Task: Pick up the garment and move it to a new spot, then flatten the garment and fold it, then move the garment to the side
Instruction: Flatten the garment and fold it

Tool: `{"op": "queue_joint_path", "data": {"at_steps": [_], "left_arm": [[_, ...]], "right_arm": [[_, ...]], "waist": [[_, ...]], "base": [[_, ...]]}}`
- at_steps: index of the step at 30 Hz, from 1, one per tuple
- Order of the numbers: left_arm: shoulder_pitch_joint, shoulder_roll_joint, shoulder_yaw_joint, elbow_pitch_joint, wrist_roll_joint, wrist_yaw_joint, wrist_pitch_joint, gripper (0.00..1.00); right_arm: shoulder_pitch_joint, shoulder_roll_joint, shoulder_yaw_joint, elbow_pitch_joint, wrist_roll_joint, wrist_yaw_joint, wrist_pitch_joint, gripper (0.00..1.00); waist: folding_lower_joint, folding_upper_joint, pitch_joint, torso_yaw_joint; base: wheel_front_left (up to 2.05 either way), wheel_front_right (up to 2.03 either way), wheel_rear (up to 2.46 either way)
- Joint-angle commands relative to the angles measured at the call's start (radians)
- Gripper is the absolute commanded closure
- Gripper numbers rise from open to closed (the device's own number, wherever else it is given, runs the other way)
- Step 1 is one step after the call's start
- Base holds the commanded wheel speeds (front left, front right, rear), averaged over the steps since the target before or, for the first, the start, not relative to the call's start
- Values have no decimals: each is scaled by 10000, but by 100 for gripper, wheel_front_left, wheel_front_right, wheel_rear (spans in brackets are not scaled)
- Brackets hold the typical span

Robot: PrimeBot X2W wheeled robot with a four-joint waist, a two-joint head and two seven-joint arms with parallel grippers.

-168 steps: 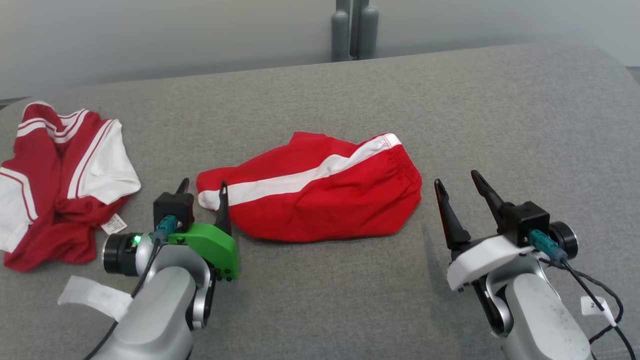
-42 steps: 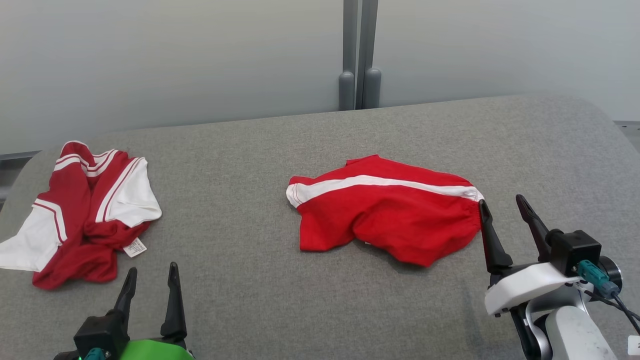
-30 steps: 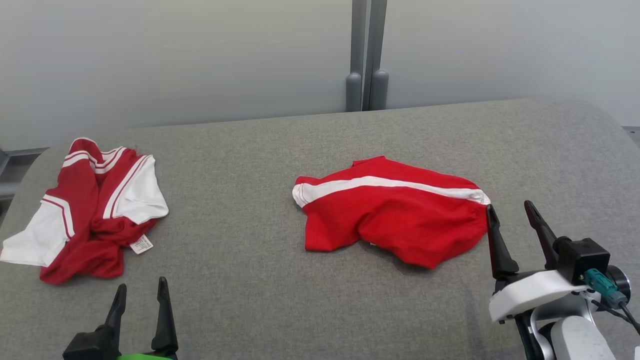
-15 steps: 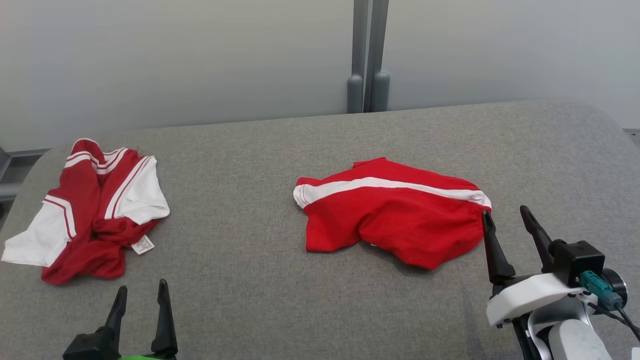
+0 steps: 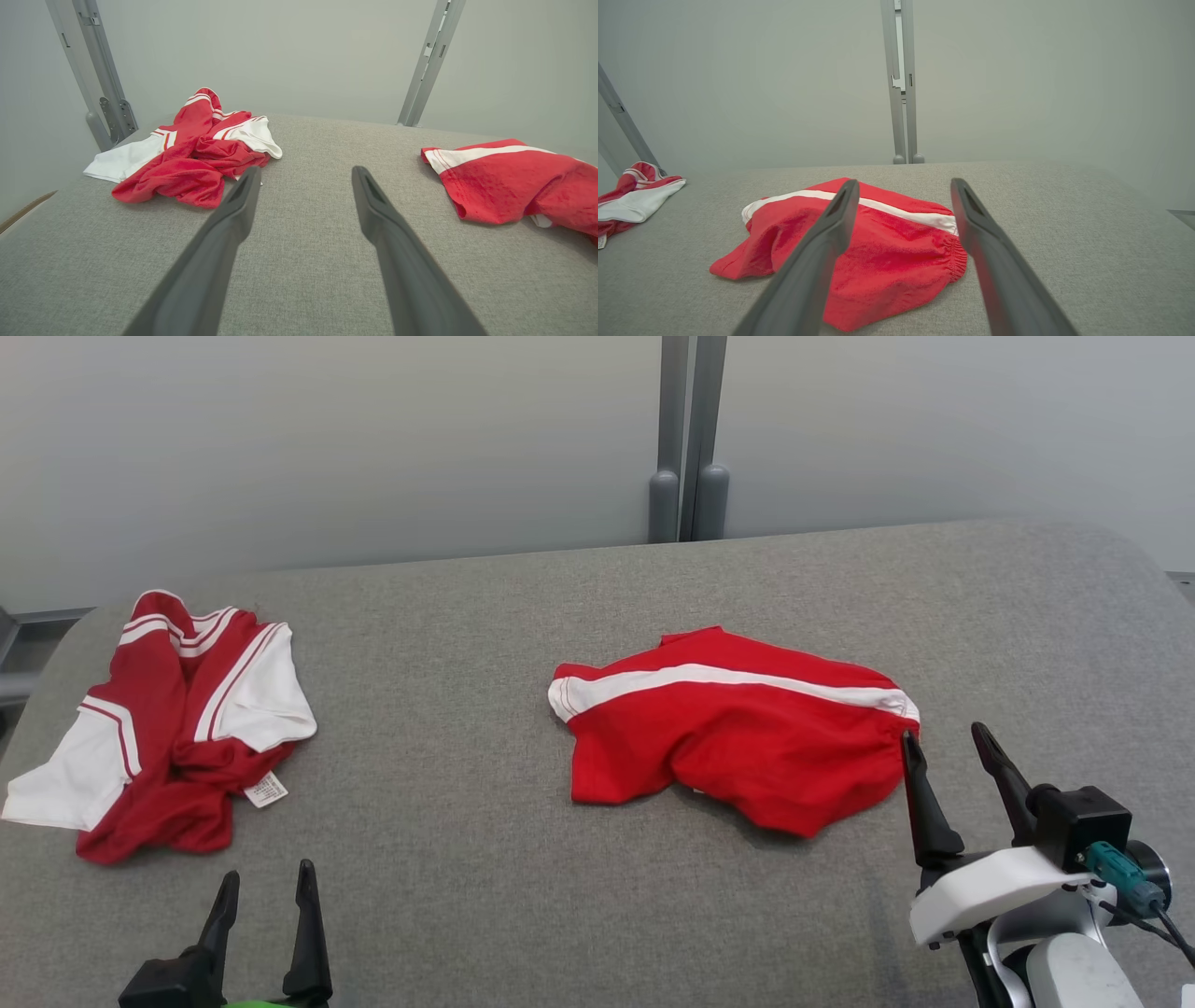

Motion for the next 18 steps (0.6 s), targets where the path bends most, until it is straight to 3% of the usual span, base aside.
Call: {"op": "queue_joint_path", "data": {"at_steps": [1, 9, 18], "left_arm": [[-68, 60, -12, 18, -46, -34, 15, 0], [-279, -6, -158, -31, 45, 35, 36, 0], [-717, -106, -564, -335, 256, -24, 175, 0]], "right_arm": [[98, -1, -43, 31, 56, -7, 24, 0], [-495, -131, -357, 556, 358, -7, 597, 0], [-2146, -1256, -679, 1935, 1066, -5, 2044, 0]], "waist": [[0, 0, 11, 4], [0, 0, 209, 156], [0, 0, 867, 456]], "base": [[0, 0, 0], [0, 0, 0], [0, 0, 0]]}}
